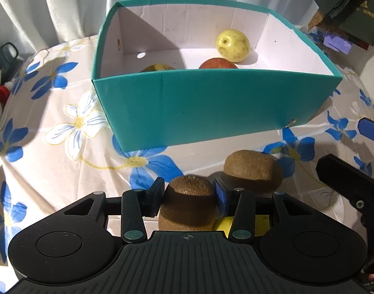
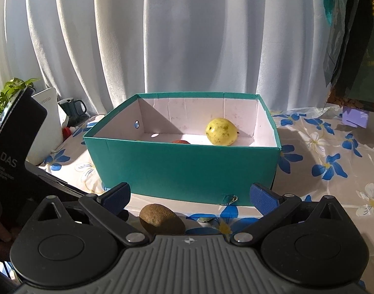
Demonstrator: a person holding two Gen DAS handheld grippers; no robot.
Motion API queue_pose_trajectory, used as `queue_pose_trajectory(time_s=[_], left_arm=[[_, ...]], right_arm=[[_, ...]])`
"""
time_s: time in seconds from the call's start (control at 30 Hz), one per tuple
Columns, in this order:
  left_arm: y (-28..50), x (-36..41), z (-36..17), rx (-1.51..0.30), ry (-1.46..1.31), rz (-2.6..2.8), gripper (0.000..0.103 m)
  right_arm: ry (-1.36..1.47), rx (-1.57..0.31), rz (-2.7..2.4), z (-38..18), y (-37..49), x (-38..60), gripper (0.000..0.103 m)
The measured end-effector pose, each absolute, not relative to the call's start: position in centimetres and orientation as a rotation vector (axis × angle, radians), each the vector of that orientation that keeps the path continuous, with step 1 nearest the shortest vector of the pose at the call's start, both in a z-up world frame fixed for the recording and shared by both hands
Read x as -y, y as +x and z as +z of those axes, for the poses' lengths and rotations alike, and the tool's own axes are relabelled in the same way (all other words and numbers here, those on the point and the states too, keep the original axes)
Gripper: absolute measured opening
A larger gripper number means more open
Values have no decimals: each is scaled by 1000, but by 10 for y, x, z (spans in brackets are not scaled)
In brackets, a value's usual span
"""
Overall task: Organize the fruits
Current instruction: 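Move both tools back out of the box toward the kiwis on the cloth, then grasp a brown kiwi with the left gripper while the right gripper grasps another kiwi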
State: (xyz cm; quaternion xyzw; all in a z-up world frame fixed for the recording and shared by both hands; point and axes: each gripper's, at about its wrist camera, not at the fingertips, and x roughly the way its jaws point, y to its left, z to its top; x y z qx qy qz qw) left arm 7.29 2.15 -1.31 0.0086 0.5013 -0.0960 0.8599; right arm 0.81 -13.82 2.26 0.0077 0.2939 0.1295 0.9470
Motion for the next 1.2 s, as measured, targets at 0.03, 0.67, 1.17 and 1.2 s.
queue_pose_trajectory(time_s=[0.03,0.67,1.17,1.2], left_arm=[[72,-23,-11,-1048,16,-199,48],[68,-42,8,-1006,-42,-140,47],[73,-46,4,-1027,-58,-131,47],[73,-46,3,-1029,-58,-134,47]], right_arm=[[11,-606,270,22,9,137,103],[-28,-762,333,-3,43,110,101],[-19,-945,396,-40,72,97,63],[-3,-954,407,-42,73,98,61]])
